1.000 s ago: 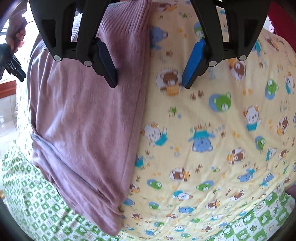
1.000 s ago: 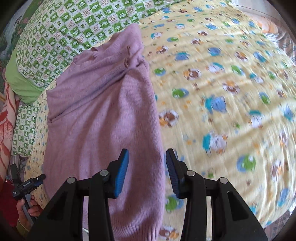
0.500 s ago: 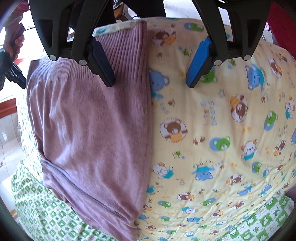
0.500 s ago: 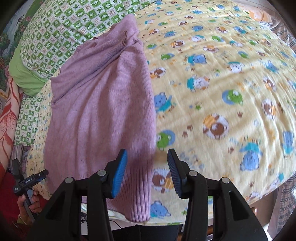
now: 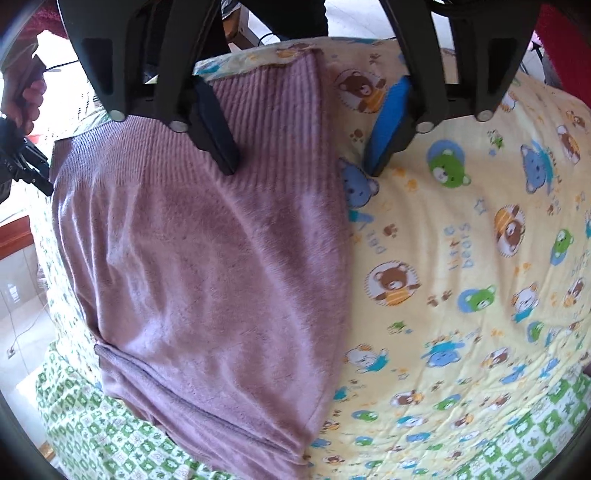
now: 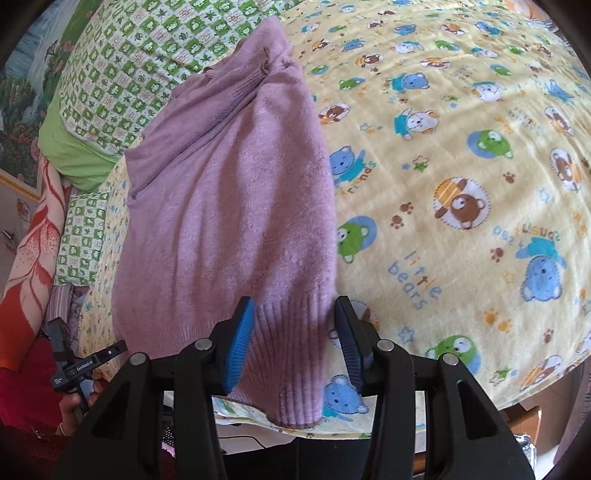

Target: Fold small clothes

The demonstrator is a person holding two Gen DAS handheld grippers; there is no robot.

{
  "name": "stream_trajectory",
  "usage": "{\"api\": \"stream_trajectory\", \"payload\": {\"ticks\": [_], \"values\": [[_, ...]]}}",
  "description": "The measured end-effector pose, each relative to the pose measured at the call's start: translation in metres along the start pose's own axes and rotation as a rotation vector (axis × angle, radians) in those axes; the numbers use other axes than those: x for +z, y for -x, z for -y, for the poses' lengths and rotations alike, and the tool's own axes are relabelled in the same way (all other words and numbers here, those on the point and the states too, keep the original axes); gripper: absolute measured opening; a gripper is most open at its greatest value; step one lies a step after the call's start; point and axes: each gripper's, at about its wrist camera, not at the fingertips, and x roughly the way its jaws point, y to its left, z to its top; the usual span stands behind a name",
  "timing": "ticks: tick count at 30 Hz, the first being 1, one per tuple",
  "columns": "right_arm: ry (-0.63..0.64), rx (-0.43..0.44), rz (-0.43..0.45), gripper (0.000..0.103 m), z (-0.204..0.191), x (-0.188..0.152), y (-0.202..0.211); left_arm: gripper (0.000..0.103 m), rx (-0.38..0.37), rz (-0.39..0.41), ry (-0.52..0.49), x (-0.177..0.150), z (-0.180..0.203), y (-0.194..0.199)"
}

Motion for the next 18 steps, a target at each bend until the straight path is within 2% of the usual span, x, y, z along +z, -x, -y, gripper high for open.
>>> {"api": "stream_trajectory", "payload": {"ticks": [2,3,4,5,6,7,10,14,18], "values": [[-0.015,0.034,-0.007,0.046,-0.001,-0.003,-0.004,0.049,-0.011,0.002,-0.023,0.004,0.004,-0.002],[-0.019,0.042,-0.006,0.045,-0.002,-0.004,-0.006,0.034,-0.006,0.001,-0.043,0.006,0.008,-0.003],[-0.021,0.047,-0.008,0.038,-0.003,-0.005,-0.009,0.023,0.0,-0.001,-0.06,0.007,0.012,-0.004],[-0.018,0.04,-0.014,0.016,-0.004,-0.006,-0.011,0.011,-0.006,-0.005,-0.075,0.008,0.013,-0.004],[-0.012,0.019,-0.024,0.009,-0.005,-0.007,-0.013,0.008,-0.017,-0.001,-0.075,0.009,0.013,0.0],[-0.017,0.014,-0.037,0.009,-0.003,-0.007,-0.014,0.007,-0.028,0.008,-0.071,0.008,0.012,0.004],[-0.03,0.041,0.005,0.008,0.008,-0.005,0.006,0.006,-0.07,0.036,-0.058,0.002,0.004,0.015],[-0.057,0.046,-0.015,0.008,0.033,-0.005,0.015,0.005,-0.096,0.016,-0.027,-0.004,-0.004,0.005],[-0.043,0.081,-0.021,0.008,0.025,-0.005,0.013,0.005,-0.159,0.039,0.032,0.0,-0.012,0.012]]}}
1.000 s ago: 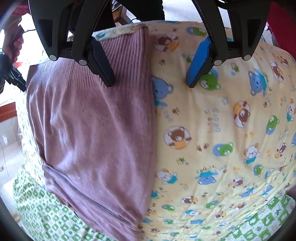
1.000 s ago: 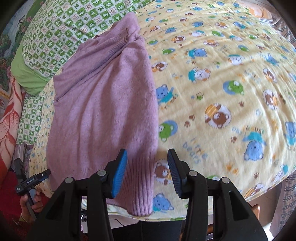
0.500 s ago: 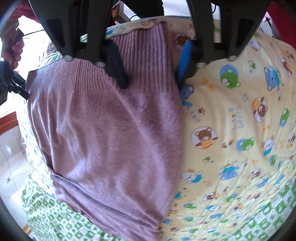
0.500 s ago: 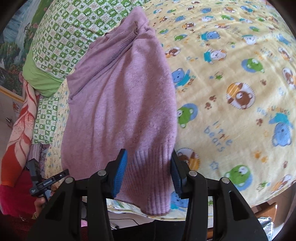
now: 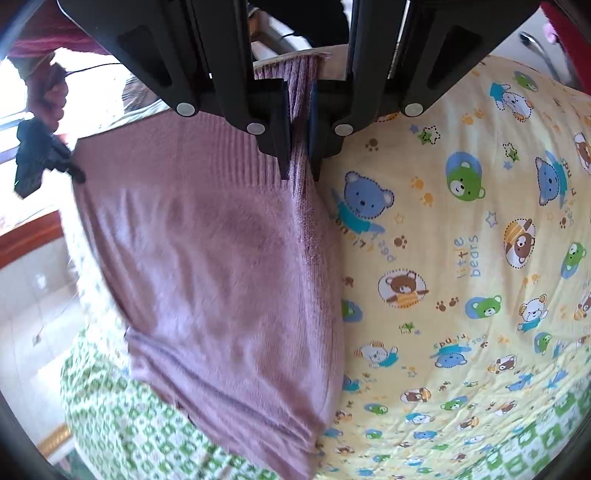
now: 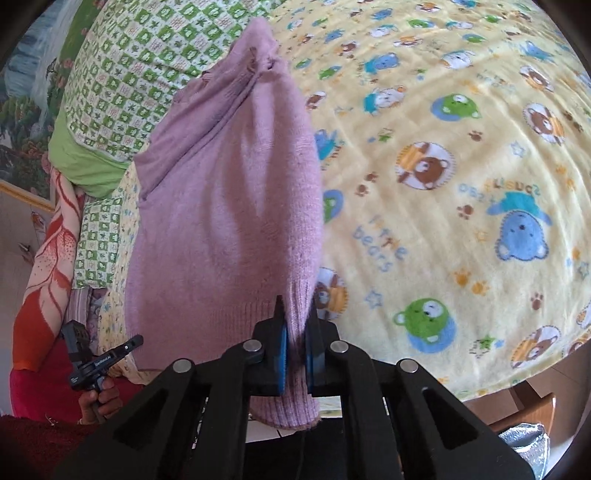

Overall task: Fold small clothes
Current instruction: 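Grasp the ribbed hem with both grippers and fold it up toward the collar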

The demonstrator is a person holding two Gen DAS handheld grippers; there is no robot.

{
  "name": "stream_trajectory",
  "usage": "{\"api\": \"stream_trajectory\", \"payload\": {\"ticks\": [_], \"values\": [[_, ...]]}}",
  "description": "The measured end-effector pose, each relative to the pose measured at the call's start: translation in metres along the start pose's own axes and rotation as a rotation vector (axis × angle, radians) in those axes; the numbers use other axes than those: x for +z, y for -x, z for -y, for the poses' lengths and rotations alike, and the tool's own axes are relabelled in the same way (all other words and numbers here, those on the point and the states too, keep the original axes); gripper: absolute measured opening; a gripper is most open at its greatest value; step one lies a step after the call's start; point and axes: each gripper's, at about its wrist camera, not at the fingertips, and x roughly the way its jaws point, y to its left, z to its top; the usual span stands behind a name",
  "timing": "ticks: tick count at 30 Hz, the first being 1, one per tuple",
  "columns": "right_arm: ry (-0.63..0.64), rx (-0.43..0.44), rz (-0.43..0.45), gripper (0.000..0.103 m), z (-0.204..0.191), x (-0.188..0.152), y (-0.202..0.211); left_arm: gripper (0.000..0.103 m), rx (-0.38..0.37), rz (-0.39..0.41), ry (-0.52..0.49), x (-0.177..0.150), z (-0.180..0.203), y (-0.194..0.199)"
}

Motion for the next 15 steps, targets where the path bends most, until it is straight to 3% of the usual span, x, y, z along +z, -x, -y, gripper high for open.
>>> {"api": "stream_trajectory", "payload": {"ticks": [7,15], "values": [[-0.004,0.115,0.047,0.008,-0.011,0.014,0.017,0.005,-0.081,0.1,0.044,0.035,0.008,0.033],[0.03,0.219,0.135,0.008,-0.044,0.061,0.032,0.005,-0.139,0.253,0.043,0.113,0.028,0.065]]}}
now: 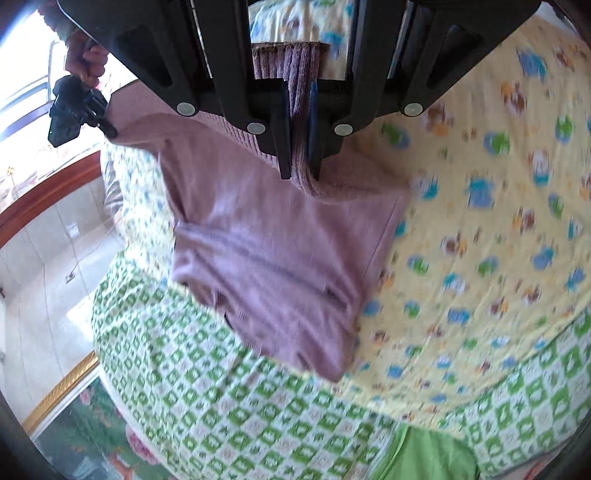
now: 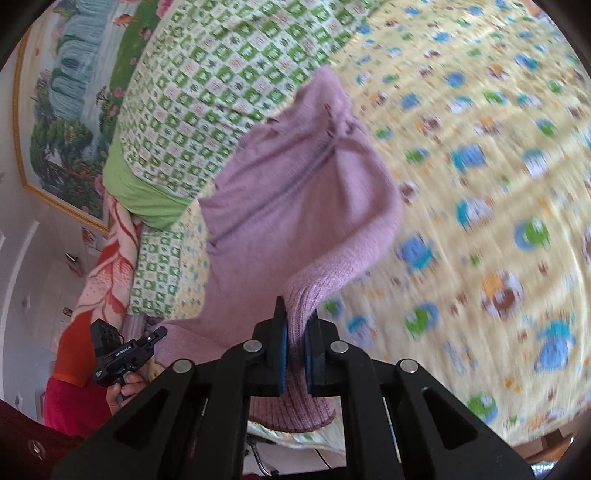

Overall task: Fold small clothes
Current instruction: 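Grasp the ribbed hem with both grippers and fold it up toward the collar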

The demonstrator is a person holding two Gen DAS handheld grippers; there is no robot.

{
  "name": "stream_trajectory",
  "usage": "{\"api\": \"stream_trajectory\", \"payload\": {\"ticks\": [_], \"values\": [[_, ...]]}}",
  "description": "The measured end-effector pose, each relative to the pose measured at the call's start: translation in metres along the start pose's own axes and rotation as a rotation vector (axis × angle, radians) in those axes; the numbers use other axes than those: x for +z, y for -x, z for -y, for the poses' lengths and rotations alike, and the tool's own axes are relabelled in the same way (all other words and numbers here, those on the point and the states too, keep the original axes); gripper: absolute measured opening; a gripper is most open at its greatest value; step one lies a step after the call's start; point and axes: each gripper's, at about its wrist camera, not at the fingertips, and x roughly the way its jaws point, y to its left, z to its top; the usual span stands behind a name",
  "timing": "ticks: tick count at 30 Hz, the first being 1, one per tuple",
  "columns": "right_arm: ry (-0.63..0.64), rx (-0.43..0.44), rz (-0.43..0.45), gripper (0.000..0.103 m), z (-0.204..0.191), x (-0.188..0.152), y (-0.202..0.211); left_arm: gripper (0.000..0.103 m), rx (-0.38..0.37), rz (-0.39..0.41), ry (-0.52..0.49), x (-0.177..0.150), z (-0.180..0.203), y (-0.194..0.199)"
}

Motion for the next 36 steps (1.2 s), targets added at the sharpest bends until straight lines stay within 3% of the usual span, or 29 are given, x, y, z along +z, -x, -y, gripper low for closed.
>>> {"api": "stream_trajectory", "payload": {"ticks": [4,12,19,27,36], "values": [[-0.018,0.047,0.055,0.008,-0.008,0.038,-0.007,0.005,-0.004,0.045,0.009,0.044,0.005,-0.014],[0.005,0.058,0.122,0.008,-0.019,0.132,-0.047,0.005,0.024,0.117,-0.014,0.139,0.027,-0.062],[0.019,0.048,0.144,0.008,-0.022,0.209,-0.103,0.005,0.077,0.116,0.009,0.21,0.024,-0.126],[0.0,-0.003,0.117,0.008,-0.002,0.27,-0.169,0.005,0.14,0.094,0.035,0.257,0.008,-0.193],[-0.037,-0.115,0.063,0.009,0.035,0.295,-0.22,0.009,0.225,0.011,0.063,0.27,-0.016,-0.256]]}}
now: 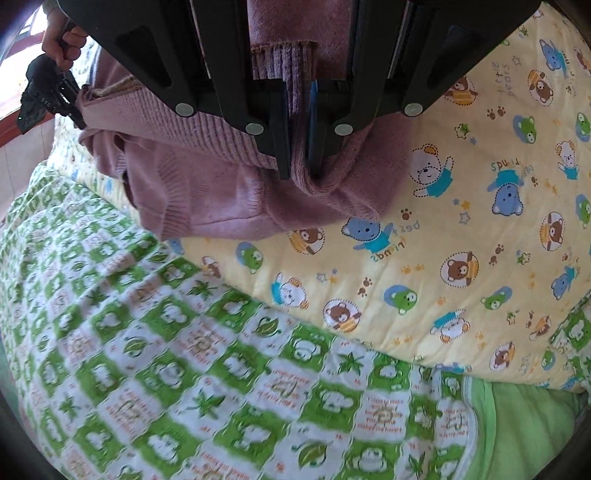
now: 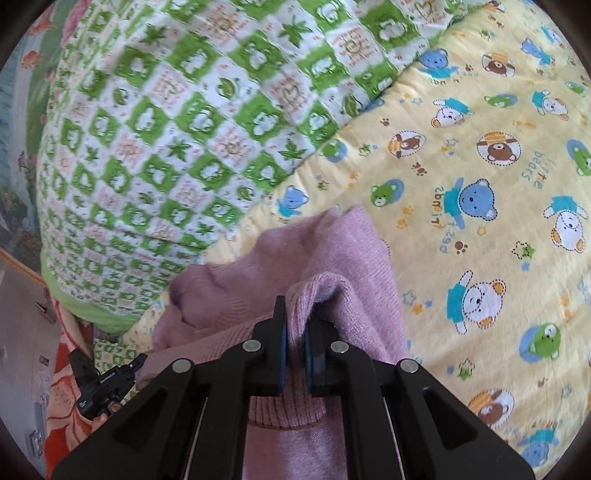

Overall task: Fold small clothes
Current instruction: 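Grasp the ribbed hem with both grippers and fold it up toward the collar, then open both grippers and release the folded hem onto the sweater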

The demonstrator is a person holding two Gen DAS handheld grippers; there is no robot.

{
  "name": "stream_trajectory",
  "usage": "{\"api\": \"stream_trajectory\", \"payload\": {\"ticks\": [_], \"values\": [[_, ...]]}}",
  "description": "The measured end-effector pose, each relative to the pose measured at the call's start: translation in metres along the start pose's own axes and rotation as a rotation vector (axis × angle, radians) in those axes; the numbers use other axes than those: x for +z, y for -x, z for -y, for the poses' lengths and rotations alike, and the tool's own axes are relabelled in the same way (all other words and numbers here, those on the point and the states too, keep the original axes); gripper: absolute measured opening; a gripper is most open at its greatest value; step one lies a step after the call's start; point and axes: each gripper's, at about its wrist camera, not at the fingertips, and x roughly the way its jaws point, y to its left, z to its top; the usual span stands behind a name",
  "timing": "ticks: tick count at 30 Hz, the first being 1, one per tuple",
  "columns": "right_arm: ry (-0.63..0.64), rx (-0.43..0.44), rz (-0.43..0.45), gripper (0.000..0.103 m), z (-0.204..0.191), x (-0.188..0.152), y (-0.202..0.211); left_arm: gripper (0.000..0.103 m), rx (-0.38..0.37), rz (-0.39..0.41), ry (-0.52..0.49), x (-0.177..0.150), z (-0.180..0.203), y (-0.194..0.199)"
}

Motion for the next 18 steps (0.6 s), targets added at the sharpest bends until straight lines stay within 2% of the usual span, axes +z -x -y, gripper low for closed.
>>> {"api": "stream_trajectory", "payload": {"ticks": [2,4,6,7,8,9,13,16,18], "values": [[-0.008,-0.003,-0.005,0.012,0.002,0.002,-0.005,0.01,-0.003,-0.006,0.001,0.0,0.0,-0.002],[-0.027,0.012,-0.006,0.017,0.002,0.005,-0.006,0.016,-0.026,-0.007,0.007,0.001,0.0,0.003],[-0.037,0.035,0.006,0.03,0.001,0.008,-0.002,0.032,-0.063,0.006,0.015,0.003,0.0,0.015],[-0.037,0.048,0.025,0.04,0.0,0.009,0.004,0.037,-0.065,0.02,0.012,0.003,0.001,0.022],[-0.032,0.051,0.047,0.048,-0.002,0.01,0.011,0.045,-0.055,0.041,0.002,0.003,0.002,0.03],[-0.023,0.048,0.073,0.049,-0.005,0.012,0.018,0.05,-0.049,0.059,-0.01,0.002,0.003,0.038],[0.023,0.053,0.129,0.049,-0.014,0.013,0.044,0.051,-0.106,0.087,-0.087,-0.017,0.017,0.074],[0.124,0.055,0.127,0.049,-0.031,0.002,0.057,0.051,-0.132,0.049,-0.2,-0.049,0.039,0.086],[0.21,0.06,0.109,0.043,-0.044,-0.014,0.06,0.051,-0.164,-0.004,-0.254,-0.072,0.052,0.083]]}}
